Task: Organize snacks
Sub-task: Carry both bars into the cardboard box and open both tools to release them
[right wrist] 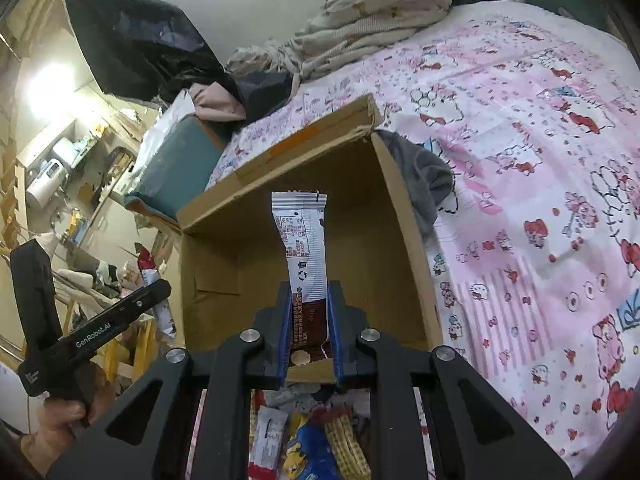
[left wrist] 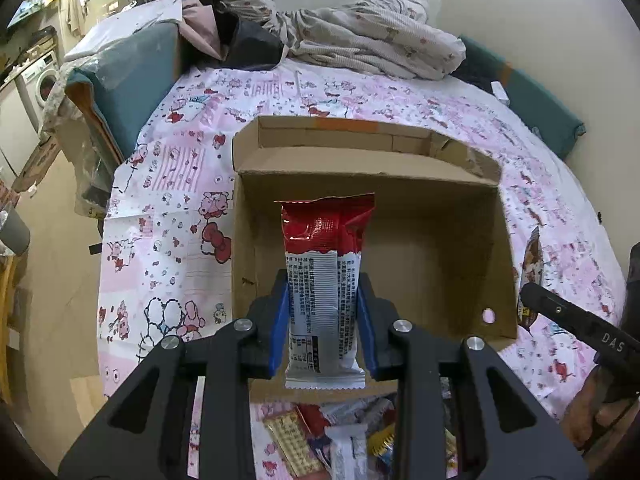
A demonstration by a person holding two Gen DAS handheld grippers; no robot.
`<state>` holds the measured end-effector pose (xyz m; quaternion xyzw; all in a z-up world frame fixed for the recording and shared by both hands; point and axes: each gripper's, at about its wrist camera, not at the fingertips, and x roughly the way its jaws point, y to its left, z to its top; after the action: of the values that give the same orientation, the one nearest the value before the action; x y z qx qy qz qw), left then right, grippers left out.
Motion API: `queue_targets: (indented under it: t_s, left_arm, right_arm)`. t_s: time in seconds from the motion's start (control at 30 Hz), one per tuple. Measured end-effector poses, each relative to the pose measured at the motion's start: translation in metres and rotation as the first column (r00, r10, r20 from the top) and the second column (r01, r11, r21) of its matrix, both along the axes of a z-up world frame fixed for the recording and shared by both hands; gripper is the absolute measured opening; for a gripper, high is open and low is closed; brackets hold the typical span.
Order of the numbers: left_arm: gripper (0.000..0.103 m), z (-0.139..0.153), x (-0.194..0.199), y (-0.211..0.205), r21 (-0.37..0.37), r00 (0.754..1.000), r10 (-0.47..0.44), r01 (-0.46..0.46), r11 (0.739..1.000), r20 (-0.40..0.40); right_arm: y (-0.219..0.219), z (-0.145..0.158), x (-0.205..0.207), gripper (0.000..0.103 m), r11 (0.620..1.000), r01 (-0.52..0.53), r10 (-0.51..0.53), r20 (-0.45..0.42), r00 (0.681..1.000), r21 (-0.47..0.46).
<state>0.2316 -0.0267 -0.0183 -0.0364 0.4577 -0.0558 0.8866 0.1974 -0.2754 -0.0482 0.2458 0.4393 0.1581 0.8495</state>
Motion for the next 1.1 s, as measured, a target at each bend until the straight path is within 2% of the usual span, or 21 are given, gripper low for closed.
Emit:
queue_targets:
  t_s: [0.17, 0.27, 0.6, 0.8, 0.87, 0.97, 1.03, 1.1]
  left_arm:
    - [0.027, -0.017, 0.008, -0.001, -0.023, 0.999, -0.004, 0.003, 1.000, -0.033]
    - [0.027, -0.016, 0.007, -0.009, 0.026, 1.000, -0.020, 0.020, 0.999, 0.003]
    - [0.027, -0.024, 0.006, -0.020, 0.042, 0.999, -0.032, 0.032, 0.999, -0.014]
    - [0.027, -0.025, 0.007, -0.020, 0.051, 1.000, -0.022, 0.023, 0.998, -0.005]
    - [0.033, -0.024, 0.007, -0.021, 0.063, 1.000, -0.026, 0.027, 0.998, -0.005]
    - [0.048, -0.022, 0.005, -0.022, 0.074, 1.000, -0.024, 0.024, 0.997, 0.006]
    - [0.068, -0.019, 0.002, -0.021, 0.085, 1.000, -0.019, 0.017, 0.996, 0.022]
    - [0.080, -0.014, -0.002, -0.019, 0.078, 0.999, -0.013, 0.010, 0.997, 0.041]
  right_arm:
    - [0.008, -0.023, 0.012, 0.017, 0.999, -0.018, 0.015, -0.086, 0.996, -0.035]
    - [0.013, -0.032, 0.014, 0.017, 0.997, -0.036, 0.027, -0.130, 0.991, -0.066]
    - [0.022, -0.041, 0.013, 0.018, 0.989, -0.084, 0.063, -0.168, 0.984, -0.123]
    - [0.023, -0.039, 0.011, 0.018, 0.990, -0.082, 0.062, -0.166, 0.984, -0.116]
    - [0.024, -0.038, 0.014, 0.018, 0.991, -0.077, 0.058, -0.161, 0.985, -0.113]
    - [0.023, -0.036, 0.013, 0.018, 0.993, -0.072, 0.057, -0.144, 0.988, -0.096]
    - [0.021, -0.034, 0.014, 0.022, 0.996, -0.061, 0.052, -0.137, 0.989, -0.067]
    - [0.021, -0.033, 0.014, 0.023, 0.997, -0.067, 0.062, -0.134, 0.989, -0.033]
